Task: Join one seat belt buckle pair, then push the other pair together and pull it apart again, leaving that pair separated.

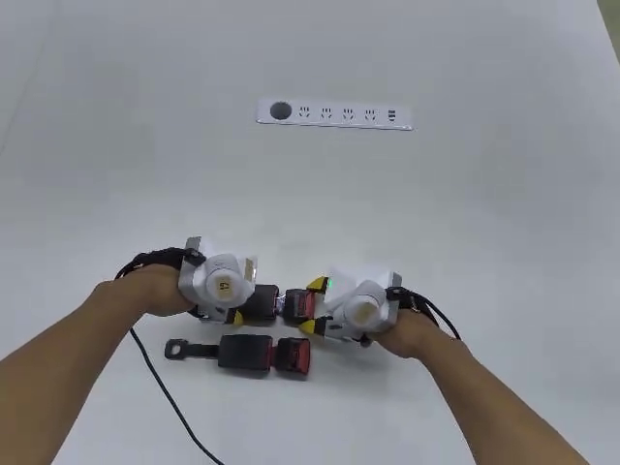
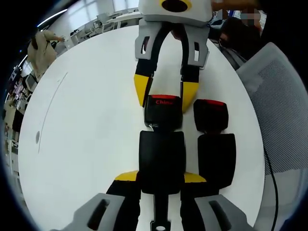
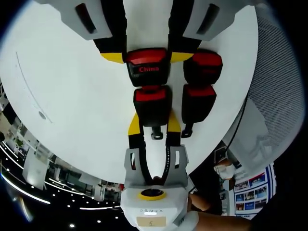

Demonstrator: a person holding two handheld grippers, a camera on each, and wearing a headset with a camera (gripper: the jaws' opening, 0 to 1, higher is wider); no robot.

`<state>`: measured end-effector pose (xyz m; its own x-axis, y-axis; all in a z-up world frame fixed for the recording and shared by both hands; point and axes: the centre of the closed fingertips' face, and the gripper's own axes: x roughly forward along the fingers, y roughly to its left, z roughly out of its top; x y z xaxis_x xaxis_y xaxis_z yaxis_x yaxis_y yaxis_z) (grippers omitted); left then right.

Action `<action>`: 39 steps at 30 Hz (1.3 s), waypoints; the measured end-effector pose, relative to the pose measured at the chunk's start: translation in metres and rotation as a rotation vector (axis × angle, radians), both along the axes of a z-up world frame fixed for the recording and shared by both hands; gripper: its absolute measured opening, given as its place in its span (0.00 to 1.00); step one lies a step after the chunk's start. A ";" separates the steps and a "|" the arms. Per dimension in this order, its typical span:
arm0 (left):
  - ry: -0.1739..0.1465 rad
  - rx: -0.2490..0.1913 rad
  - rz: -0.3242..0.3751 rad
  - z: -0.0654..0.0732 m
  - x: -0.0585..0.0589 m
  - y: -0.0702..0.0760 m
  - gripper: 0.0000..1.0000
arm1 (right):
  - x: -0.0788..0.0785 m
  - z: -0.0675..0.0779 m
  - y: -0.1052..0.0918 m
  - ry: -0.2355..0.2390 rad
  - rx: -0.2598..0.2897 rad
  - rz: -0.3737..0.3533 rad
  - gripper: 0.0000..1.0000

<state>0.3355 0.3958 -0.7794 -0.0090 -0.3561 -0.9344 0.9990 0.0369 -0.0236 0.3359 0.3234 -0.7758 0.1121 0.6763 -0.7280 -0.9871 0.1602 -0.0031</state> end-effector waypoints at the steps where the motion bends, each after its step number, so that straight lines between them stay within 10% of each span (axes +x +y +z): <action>1: 0.000 0.002 -0.002 0.000 0.000 0.000 0.32 | 0.000 0.001 0.001 0.000 0.001 -0.002 0.28; 39: 0.002 0.043 -0.021 0.002 0.000 0.000 0.33 | -0.002 -0.002 -0.013 -0.002 -0.035 0.002 0.30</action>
